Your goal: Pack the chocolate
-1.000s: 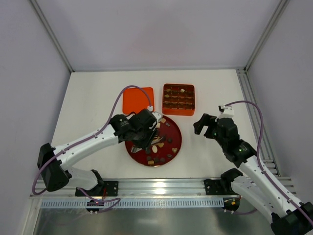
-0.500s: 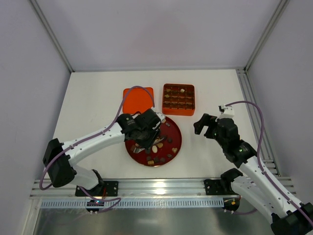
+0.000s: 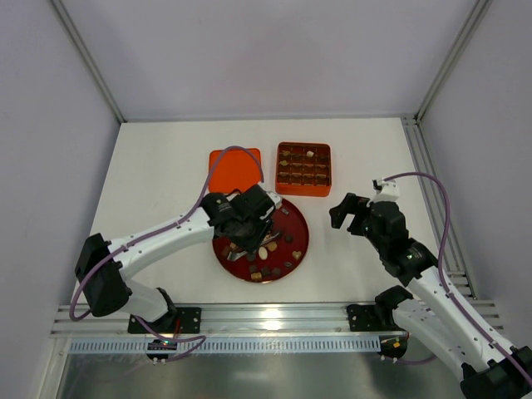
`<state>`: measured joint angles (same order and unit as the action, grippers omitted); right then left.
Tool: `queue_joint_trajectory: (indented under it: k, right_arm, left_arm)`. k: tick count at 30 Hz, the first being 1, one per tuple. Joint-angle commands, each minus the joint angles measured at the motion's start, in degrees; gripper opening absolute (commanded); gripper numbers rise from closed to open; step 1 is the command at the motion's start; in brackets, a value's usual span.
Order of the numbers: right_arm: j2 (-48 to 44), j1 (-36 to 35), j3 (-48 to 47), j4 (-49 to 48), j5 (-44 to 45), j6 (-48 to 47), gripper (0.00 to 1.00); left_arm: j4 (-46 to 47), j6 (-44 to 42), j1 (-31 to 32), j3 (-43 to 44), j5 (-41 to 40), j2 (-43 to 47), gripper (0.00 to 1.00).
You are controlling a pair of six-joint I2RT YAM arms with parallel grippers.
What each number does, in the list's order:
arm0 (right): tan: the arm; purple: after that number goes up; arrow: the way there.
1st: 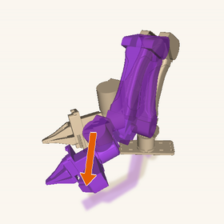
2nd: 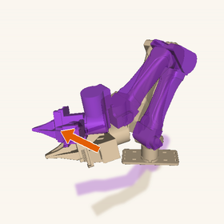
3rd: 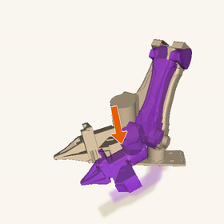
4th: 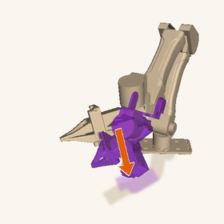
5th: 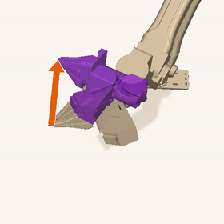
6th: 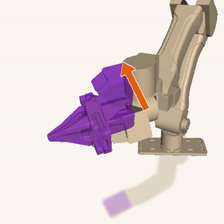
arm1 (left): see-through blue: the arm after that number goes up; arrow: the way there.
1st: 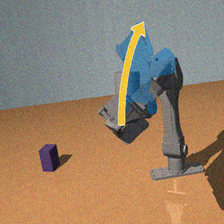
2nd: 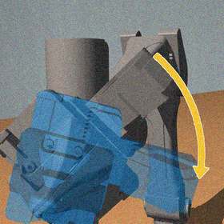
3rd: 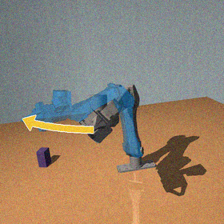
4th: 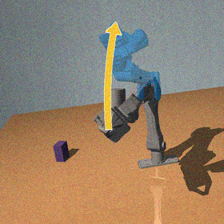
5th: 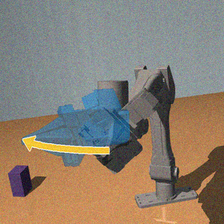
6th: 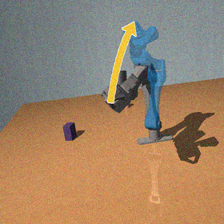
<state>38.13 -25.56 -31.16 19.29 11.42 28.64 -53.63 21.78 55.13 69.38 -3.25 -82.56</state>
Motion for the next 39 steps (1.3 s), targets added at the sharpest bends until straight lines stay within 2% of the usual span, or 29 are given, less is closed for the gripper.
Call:
queue_joint_trajectory:
  k: [1, 21, 39]
  right_arm:
    - [-0.8, -0.2, -0.1, -1.6, 0.7, 0.2, 1.0]
    - [-1.0, -0.2, 0.2, -1.6, 0.9, 0.4, 1.0]
    - [-0.9, -0.2, 0.0, -1.8, 1.2, 0.0, 1.0]
  left_arm:
    - [0.2, -1.2, 0.3, 2.9, -0.4, 0.5, 0.41]
    - [-2.3, -3.5, 0.3, 7.1, -1.6, -2.9, 0.33]
    - [-4.0, -4.4, 0.3, 11.2, -5.5, -2.3, 0.33]
